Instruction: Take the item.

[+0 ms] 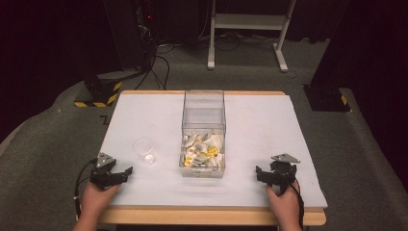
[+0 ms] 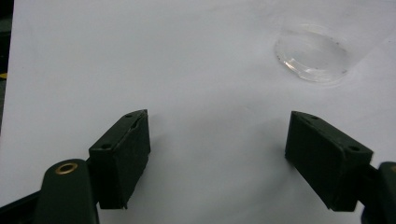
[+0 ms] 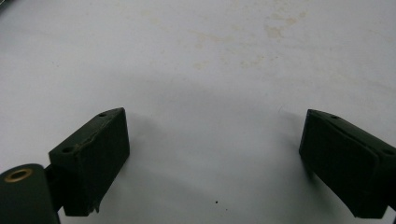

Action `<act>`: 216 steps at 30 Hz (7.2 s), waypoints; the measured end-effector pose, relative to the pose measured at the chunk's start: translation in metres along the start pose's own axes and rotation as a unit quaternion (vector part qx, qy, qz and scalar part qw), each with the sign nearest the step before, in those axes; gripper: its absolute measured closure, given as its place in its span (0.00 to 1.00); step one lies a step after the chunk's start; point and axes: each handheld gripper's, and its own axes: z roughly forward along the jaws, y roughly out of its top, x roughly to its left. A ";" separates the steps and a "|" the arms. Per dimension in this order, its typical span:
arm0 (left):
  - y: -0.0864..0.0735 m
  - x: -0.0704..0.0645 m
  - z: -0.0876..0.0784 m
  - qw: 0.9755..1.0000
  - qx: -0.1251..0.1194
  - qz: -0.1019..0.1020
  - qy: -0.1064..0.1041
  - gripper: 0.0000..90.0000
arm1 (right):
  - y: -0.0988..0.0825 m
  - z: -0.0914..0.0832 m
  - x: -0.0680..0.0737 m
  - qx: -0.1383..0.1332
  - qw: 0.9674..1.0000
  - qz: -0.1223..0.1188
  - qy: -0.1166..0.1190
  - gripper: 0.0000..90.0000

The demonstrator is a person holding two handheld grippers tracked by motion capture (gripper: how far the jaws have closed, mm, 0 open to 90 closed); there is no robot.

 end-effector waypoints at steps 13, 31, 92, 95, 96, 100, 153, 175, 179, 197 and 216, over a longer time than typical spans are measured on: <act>0.000 0.000 0.000 1.000 0.001 0.001 0.001 0.25 | 0.000 0.000 0.000 0.002 1.000 0.002 0.002 0.09; 0.001 -0.002 -0.001 1.000 0.006 -0.004 0.002 0.26 | 0.000 0.000 0.000 -0.001 1.000 0.000 -0.001 0.09; 0.019 -0.045 -0.037 0.991 -0.117 0.043 -0.052 0.21 | -0.001 0.000 0.000 -0.002 1.000 0.000 0.000 0.10; 0.020 -0.047 -0.040 0.990 -0.123 0.046 -0.051 0.21 | -0.001 0.000 0.000 -0.002 1.000 0.000 0.000 0.10; 0.022 -0.048 -0.042 0.989 -0.127 0.049 -0.051 0.21 | -0.001 0.000 0.000 -0.002 1.000 0.000 0.000 0.10; 0.024 -0.050 -0.045 0.988 -0.137 0.043 -0.057 0.21 | -0.001 0.000 0.000 -0.002 1.000 0.000 0.000 0.10; 0.103 -0.104 -0.031 0.975 -0.160 0.063 -0.140 0.24 | -0.001 -0.001 0.001 -0.003 1.000 -0.001 0.000 0.11; 0.117 -0.140 -0.007 0.970 -0.126 0.098 -0.185 0.27 | -0.001 -0.001 0.001 -0.003 1.000 0.000 0.001 0.11; 0.120 -0.146 -0.004 0.969 -0.120 0.103 -0.192 0.27 | -0.001 -0.001 0.001 -0.003 1.000 0.000 0.001 0.11; 0.127 -0.165 0.009 0.964 -0.092 0.127 -0.213 0.31 | -0.001 -0.001 0.001 -0.003 1.000 0.001 0.001 0.11; 0.144 -0.190 0.021 0.958 -0.035 0.174 -0.224 0.41 | -0.001 -0.001 0.001 -0.003 1.000 0.001 0.002 0.11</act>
